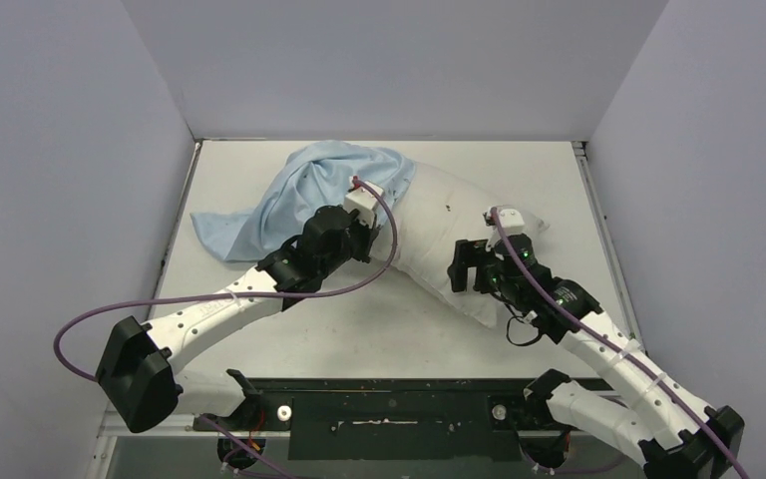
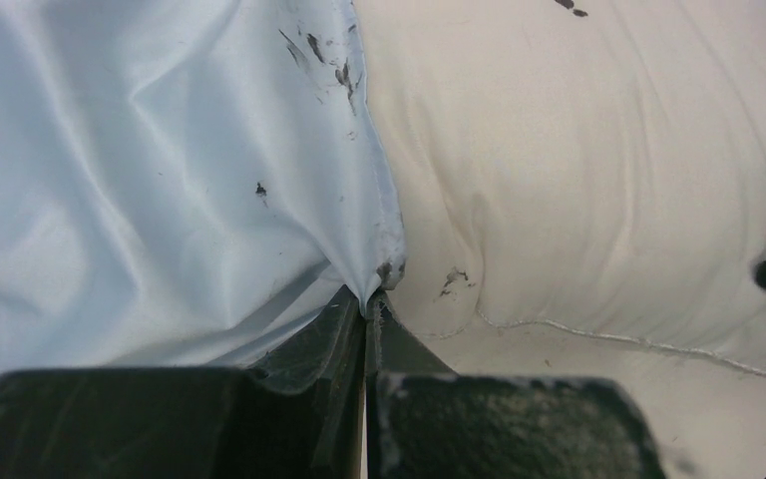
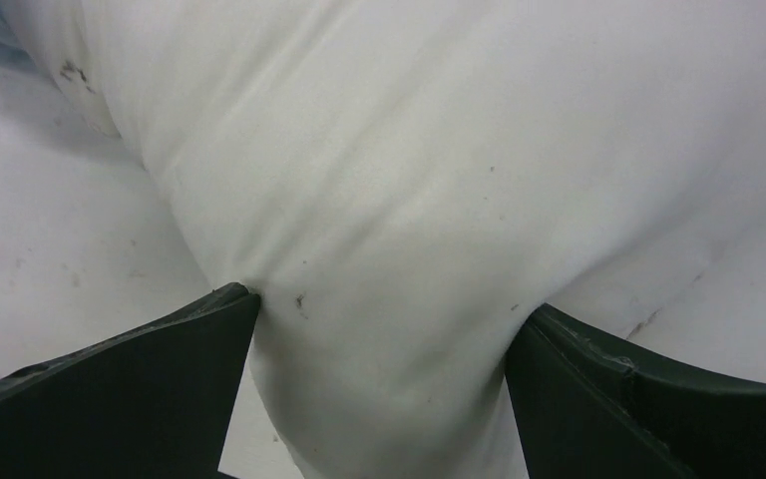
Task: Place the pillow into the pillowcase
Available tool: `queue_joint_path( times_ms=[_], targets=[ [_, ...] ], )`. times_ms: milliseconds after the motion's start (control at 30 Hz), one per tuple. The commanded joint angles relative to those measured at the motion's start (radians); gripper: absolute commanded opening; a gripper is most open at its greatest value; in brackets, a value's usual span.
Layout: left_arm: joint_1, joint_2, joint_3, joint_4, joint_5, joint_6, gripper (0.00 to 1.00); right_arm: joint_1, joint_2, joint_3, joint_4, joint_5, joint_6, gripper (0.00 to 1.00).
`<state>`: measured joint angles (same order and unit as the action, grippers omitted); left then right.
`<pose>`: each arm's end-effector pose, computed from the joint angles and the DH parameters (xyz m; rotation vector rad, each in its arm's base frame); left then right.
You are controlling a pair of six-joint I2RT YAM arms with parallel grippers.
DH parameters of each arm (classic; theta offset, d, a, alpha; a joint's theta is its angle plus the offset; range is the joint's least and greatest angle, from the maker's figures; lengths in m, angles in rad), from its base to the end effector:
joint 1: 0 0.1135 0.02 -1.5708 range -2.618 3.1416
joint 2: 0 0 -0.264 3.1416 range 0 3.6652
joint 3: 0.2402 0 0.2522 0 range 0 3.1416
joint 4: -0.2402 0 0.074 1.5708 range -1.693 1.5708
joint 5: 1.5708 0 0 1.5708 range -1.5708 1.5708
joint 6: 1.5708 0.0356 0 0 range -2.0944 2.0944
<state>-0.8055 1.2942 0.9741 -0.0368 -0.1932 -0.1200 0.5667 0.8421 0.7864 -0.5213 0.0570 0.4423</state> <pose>0.2137 -0.2126 0.3093 0.5292 1.8716 -0.4333 0.1563 0.0970 0.2970 -0.1025 2.1910 0.5201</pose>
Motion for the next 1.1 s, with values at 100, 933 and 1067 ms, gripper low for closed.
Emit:
queue_joint_path(
  times_ms=[100,933,1067],
  targets=[
    [0.021,-0.039,0.023,0.151,0.079,-0.051,0.00,0.193,0.059,0.116,0.047,0.176,-0.223,0.92],
    [0.074,-0.044,0.008,0.195,0.118,-0.095,0.00,0.389,0.172,0.332,-0.134,0.382,-0.313,0.98],
    [0.076,-0.041,0.006,0.208,0.122,-0.107,0.00,0.397,0.189,0.223,-0.008,0.389,-0.424,0.98]
  ],
)
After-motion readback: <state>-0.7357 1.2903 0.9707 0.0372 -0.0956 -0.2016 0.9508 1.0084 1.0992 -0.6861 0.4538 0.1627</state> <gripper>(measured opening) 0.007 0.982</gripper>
